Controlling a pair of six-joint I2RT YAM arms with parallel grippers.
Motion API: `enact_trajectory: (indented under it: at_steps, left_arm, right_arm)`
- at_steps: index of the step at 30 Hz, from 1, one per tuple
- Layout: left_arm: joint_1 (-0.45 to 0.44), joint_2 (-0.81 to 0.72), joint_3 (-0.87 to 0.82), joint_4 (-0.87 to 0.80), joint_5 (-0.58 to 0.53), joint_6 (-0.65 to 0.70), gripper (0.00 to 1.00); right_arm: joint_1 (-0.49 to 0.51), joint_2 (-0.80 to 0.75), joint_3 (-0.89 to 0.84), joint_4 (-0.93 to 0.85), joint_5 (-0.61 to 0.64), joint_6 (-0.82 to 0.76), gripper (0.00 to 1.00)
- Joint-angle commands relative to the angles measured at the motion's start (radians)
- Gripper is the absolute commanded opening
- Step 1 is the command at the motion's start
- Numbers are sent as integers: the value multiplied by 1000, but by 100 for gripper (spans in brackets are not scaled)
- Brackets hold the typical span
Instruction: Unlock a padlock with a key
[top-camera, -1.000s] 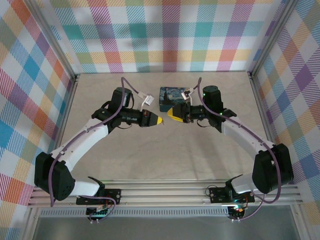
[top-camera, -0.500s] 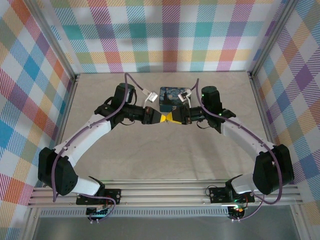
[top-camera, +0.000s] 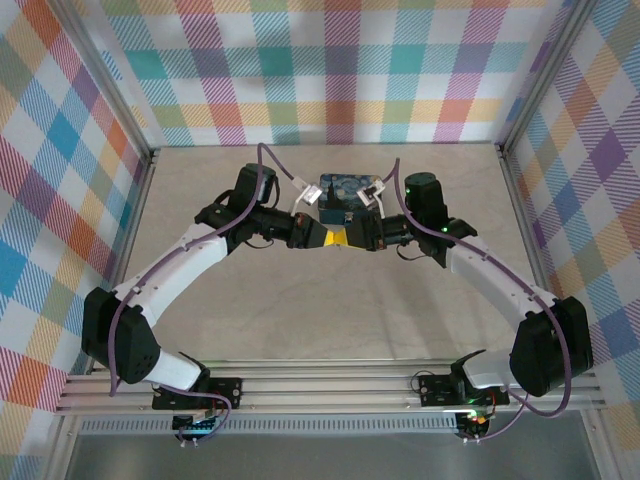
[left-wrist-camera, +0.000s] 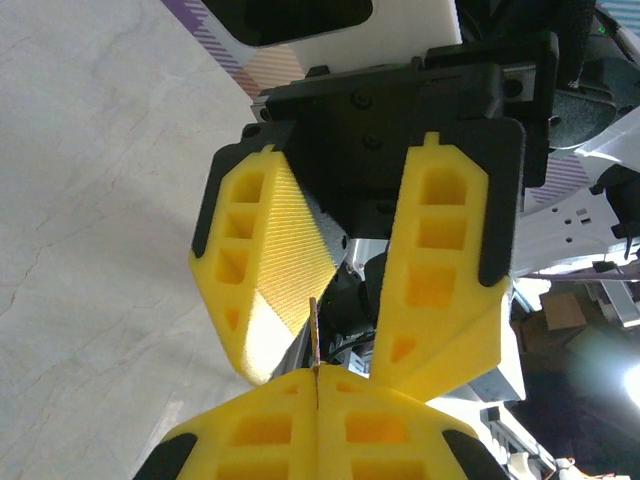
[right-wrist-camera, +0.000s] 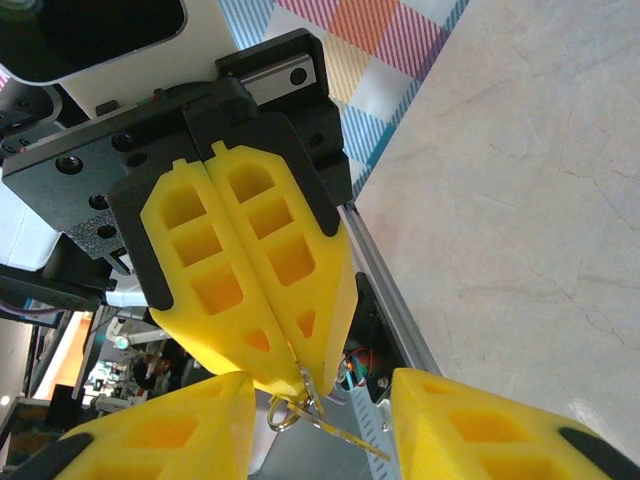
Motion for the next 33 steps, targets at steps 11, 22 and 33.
enact_trajectory:
  at_steps: [11, 22, 33]
  left_arm:
    - [-13, 25, 41, -126, 62, 105, 0]
    - [-12, 25, 38, -140, 47, 125, 0]
    - [-13, 18, 33, -151, 43, 133, 0]
  right_arm:
    - [-2, 8, 44, -44, 32, -58, 44]
    - [-5, 39, 47, -3, -18, -19, 35]
    - [-5, 57, 44, 1, -6, -10, 4]
